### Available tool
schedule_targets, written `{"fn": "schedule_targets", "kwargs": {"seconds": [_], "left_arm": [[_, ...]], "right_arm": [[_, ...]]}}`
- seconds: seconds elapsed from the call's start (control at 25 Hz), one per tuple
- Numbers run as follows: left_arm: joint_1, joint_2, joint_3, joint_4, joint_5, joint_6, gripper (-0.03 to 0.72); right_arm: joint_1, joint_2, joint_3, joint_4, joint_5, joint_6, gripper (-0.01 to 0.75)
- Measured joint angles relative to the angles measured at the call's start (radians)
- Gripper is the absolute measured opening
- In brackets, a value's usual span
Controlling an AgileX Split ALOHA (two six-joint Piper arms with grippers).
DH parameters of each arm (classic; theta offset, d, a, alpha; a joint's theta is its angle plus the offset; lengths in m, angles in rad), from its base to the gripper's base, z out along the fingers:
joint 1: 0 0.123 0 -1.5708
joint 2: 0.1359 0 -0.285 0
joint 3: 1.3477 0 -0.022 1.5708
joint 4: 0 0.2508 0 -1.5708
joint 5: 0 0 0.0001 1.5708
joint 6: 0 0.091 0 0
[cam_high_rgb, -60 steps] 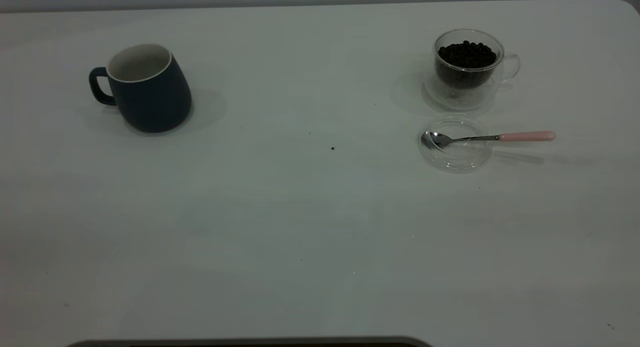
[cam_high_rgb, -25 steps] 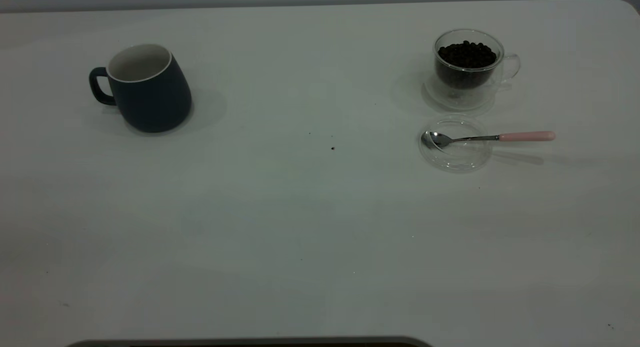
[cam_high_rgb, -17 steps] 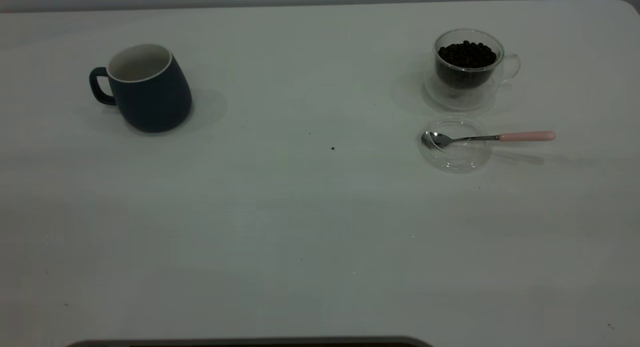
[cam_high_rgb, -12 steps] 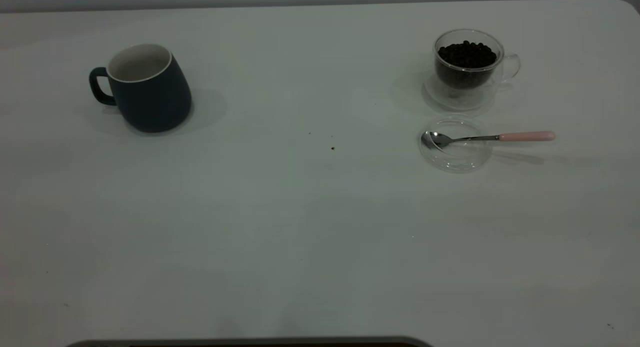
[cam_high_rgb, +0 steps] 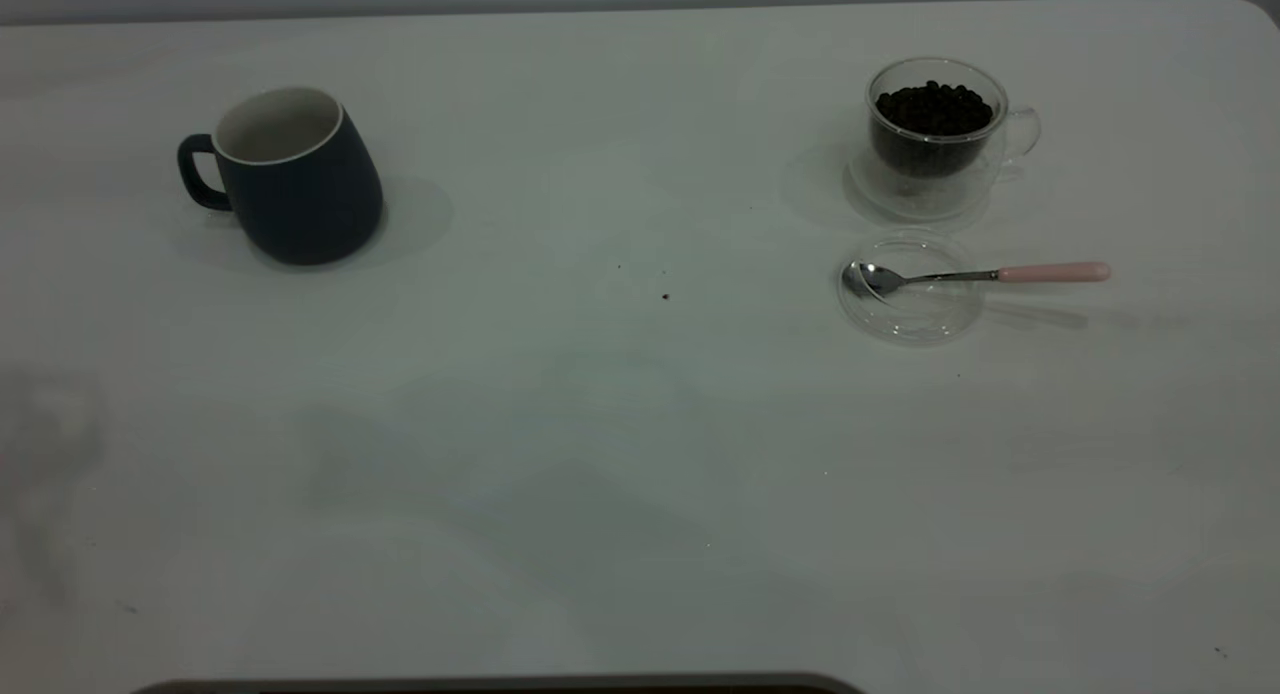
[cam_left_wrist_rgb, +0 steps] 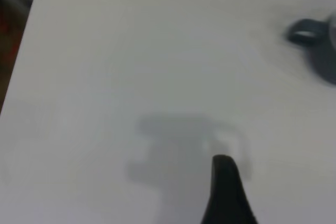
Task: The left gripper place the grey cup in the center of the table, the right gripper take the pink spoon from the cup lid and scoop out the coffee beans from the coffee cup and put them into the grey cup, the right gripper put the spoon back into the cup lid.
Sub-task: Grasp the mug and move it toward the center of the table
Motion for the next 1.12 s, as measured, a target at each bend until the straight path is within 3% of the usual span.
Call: {"fn": "schedule_targets", "kwargs": {"seconds": [0.12, 0.24, 0.48, 0.68, 0.84, 1.12], "left_arm": [[0.095, 0.175, -0.067, -0.049, -0.051, 0.070, 0.569], [0.123, 0.356, -0.169, -0.101, -0.065, 0.238, 0.569], [0.123, 0.712, -0.471, -0.174, 0.048, 0.628, 0.569], [0.123, 0.897, -0.640, -0.271, 0.080, 0.728, 0.569], [0.107, 0.944, -0.682, -0.287, 0.054, 0.880, 0.569], [0.006, 0.993, -0.686, -0.299, 0.033, 1.447, 0.569]], "right_arm": [[0.000, 0.000, 0.000, 0.000, 0.000, 0.000, 0.564], [0.000, 0.000, 0.000, 0.000, 0.000, 0.000, 0.564], [0.000, 0.000, 0.000, 0.000, 0.000, 0.000, 0.564], [0.000, 0.000, 0.000, 0.000, 0.000, 0.000, 0.564], [0.000, 0.000, 0.000, 0.000, 0.000, 0.000, 0.564], [0.000, 0.000, 0.000, 0.001, 0.000, 0.000, 0.564]]}}
